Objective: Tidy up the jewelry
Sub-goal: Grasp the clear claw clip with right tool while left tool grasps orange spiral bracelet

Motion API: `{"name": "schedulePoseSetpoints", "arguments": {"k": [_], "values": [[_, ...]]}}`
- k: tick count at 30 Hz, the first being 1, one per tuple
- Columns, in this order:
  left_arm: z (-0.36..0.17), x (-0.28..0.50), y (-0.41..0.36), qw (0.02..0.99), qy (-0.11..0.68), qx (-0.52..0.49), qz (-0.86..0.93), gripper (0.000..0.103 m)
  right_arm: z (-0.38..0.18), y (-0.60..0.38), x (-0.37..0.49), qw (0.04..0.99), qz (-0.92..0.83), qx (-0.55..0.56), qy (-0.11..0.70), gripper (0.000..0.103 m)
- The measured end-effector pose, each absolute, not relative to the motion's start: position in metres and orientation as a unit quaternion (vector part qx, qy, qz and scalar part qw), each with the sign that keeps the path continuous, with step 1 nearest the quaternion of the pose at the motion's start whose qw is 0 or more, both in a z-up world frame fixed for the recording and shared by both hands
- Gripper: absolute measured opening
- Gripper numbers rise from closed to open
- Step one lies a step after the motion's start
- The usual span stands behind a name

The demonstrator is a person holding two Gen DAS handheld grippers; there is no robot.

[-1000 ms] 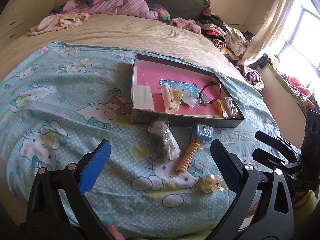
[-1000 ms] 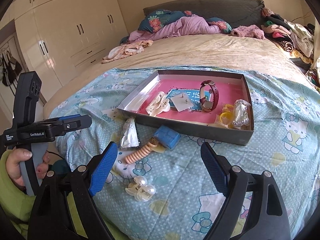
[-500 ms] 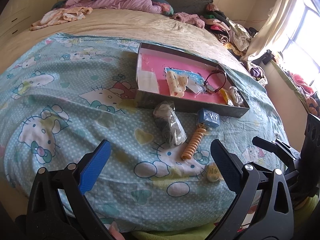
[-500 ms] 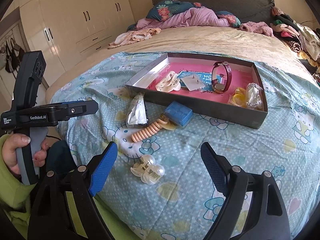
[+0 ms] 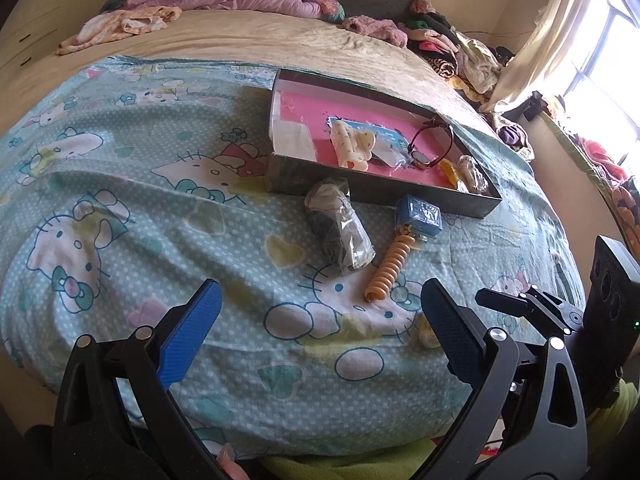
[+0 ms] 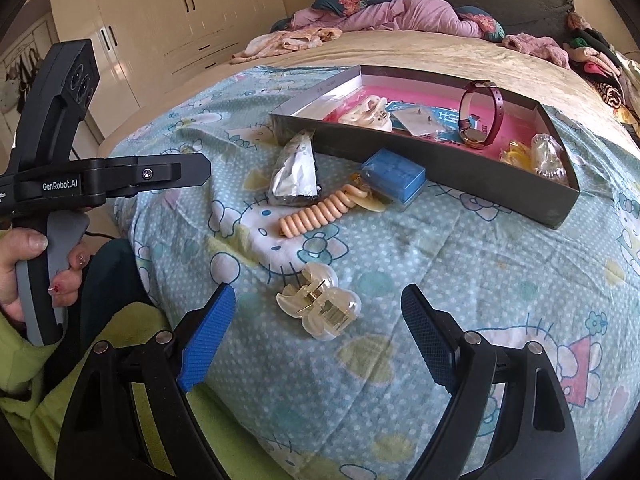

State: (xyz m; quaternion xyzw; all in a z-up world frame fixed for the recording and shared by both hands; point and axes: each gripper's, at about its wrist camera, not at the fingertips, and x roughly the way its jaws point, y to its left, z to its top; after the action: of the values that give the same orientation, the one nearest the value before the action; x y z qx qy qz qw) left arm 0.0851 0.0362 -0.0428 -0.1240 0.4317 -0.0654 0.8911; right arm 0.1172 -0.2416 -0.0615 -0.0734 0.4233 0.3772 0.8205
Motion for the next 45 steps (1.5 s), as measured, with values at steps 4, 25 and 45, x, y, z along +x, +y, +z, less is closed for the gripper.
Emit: {"name": "schedulePoseSetpoints", "arguments": {"k": [4, 25, 45], "values": [[-0.046, 0.084, 0.030, 0.889, 0.436, -0.118, -0.076, 0.088, -0.071, -0.235, 0.118, 0.816, 0.378, -0.082, 0.429, 0.084], [-0.074, 0.102, -0.018, 0.859, 0.481, -0.101, -0.145, 0.029, -0.082, -0.255, 0.135, 0.836, 0.347, -0.077, 0.417, 0.046], [-0.086, 0.147, -0.061, 0.861, 0.484, -0.028, -0.154, 0.049, -0.068, -0.308, 0.170, 0.864, 0.289, -0.028, 0.412, 0.046]]}}
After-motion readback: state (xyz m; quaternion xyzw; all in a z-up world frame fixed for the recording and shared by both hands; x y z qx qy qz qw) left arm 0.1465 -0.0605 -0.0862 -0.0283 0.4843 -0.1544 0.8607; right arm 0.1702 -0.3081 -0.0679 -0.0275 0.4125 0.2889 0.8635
